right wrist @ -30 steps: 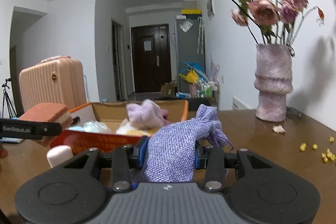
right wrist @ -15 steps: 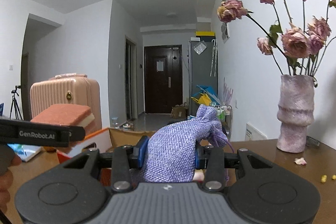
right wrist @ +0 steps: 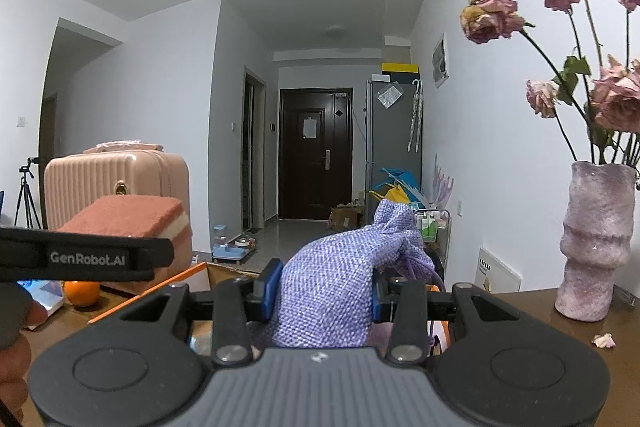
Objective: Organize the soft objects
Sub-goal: 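Lift the pouch and scouring sponge with both grippers and carry them toward the box, then lower the pouch and scouring sponge into the box and open both grippers, then withdraw both grippers and move the right gripper over the blue handkerchief pack, then grasp the blue handkerchief pack with the right gripper while the left gripper grasps the white round sponge, then lift the handkerchief pack and white sponge with both grippers and carry them toward the box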
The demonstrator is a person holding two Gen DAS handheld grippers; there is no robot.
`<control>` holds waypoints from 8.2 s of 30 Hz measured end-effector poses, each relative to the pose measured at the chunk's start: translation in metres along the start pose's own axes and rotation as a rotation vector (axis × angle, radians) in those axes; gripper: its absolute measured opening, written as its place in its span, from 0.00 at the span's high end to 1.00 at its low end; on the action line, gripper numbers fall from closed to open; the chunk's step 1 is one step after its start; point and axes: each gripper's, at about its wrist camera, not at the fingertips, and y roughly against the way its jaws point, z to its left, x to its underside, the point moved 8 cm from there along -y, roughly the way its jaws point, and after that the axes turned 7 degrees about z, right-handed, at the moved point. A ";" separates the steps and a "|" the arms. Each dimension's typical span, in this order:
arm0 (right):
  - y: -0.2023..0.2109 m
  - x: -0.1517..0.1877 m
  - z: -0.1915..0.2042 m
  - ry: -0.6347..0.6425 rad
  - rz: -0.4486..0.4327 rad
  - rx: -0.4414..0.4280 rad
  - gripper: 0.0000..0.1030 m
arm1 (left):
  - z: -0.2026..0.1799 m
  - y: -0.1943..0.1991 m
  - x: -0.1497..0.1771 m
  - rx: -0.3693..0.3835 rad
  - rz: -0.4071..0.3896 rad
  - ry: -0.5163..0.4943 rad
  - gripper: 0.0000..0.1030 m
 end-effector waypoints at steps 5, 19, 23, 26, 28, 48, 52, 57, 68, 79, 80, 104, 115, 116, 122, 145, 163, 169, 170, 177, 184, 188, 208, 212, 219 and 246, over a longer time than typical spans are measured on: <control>-0.021 -0.006 0.003 0.010 0.023 0.007 0.61 | 0.004 -0.020 -0.007 -0.015 0.006 0.011 0.02; -0.076 0.000 0.018 0.074 0.148 -0.012 0.61 | 0.010 -0.061 -0.008 -0.033 0.047 0.013 0.02; -0.091 0.009 0.018 0.075 0.197 -0.033 0.61 | 0.009 -0.070 -0.005 -0.025 0.062 0.003 0.02; -0.099 0.012 0.016 0.075 0.224 -0.024 0.61 | 0.009 -0.075 -0.003 -0.017 0.070 -0.009 0.02; -0.102 0.014 0.013 0.073 0.237 -0.012 0.61 | 0.007 -0.078 -0.001 -0.012 0.078 -0.020 0.02; -0.092 0.014 0.006 0.086 0.209 0.060 0.14 | 0.009 -0.080 0.003 0.016 0.105 -0.020 0.00; -0.091 0.013 0.003 0.077 0.206 0.075 0.04 | 0.010 -0.079 0.002 0.015 0.104 -0.014 0.00; -0.087 0.012 0.001 0.071 0.201 0.073 0.00 | 0.010 -0.074 0.002 0.012 0.099 -0.015 0.00; -0.069 0.011 -0.002 0.055 0.190 0.058 0.00 | 0.017 -0.056 0.002 0.001 0.088 -0.015 0.00; -0.025 0.009 -0.013 0.030 0.129 0.032 0.00 | 0.029 -0.026 0.001 0.004 0.056 -0.002 0.00; -0.022 0.009 -0.014 0.028 0.129 0.031 0.00 | 0.030 -0.023 0.002 0.005 0.055 -0.004 0.00; 0.056 0.048 -0.024 0.040 0.174 0.014 0.00 | 0.026 0.040 0.044 0.058 0.093 -0.063 0.00; 0.084 0.076 -0.029 0.026 0.252 0.028 0.00 | 0.023 0.070 0.069 0.082 0.121 -0.096 0.00; 0.086 0.079 -0.030 0.022 0.260 0.032 0.00 | 0.023 0.072 0.070 0.084 0.122 -0.096 0.00; 0.100 0.094 -0.032 0.003 0.309 0.041 0.00 | 0.026 0.085 0.080 0.084 0.138 -0.098 0.00; 0.073 0.129 -0.031 -0.044 0.466 0.070 0.04 | 0.030 0.084 0.105 0.084 0.221 -0.100 0.00; 0.049 0.123 -0.006 -0.022 0.463 0.019 0.30 | 0.030 0.080 0.110 0.078 0.234 -0.104 0.00; 0.048 0.114 -0.005 -0.027 0.405 0.030 0.30 | 0.031 0.075 0.111 0.075 0.246 -0.104 0.00; 0.048 0.112 -0.005 -0.029 0.397 0.032 0.30 | 0.031 0.074 0.111 0.075 0.251 -0.104 0.00; 0.042 0.104 -0.008 -0.043 0.355 0.052 0.30 | 0.031 0.057 0.112 0.057 0.287 -0.100 0.00; 0.042 0.101 -0.014 -0.067 0.336 0.062 0.30 | 0.021 0.029 0.112 0.043 0.317 -0.106 0.00; 0.041 0.101 -0.016 -0.073 0.333 0.068 0.30 | 0.015 0.017 0.111 0.033 0.325 -0.112 0.00; 0.038 0.099 -0.028 -0.106 0.328 0.089 0.30 | 0.000 -0.018 0.112 0.077 0.369 -0.141 0.30; 0.038 0.099 -0.027 -0.106 0.326 0.081 0.30 | -0.002 -0.021 0.115 0.102 0.398 -0.143 0.42; 0.041 0.098 -0.026 -0.106 0.319 0.066 0.30 | -0.003 -0.015 0.116 0.103 0.379 -0.148 0.44; 0.054 0.067 -0.014 -0.079 0.168 0.016 0.30 | -0.005 0.039 0.056 0.147 0.118 -0.094 0.44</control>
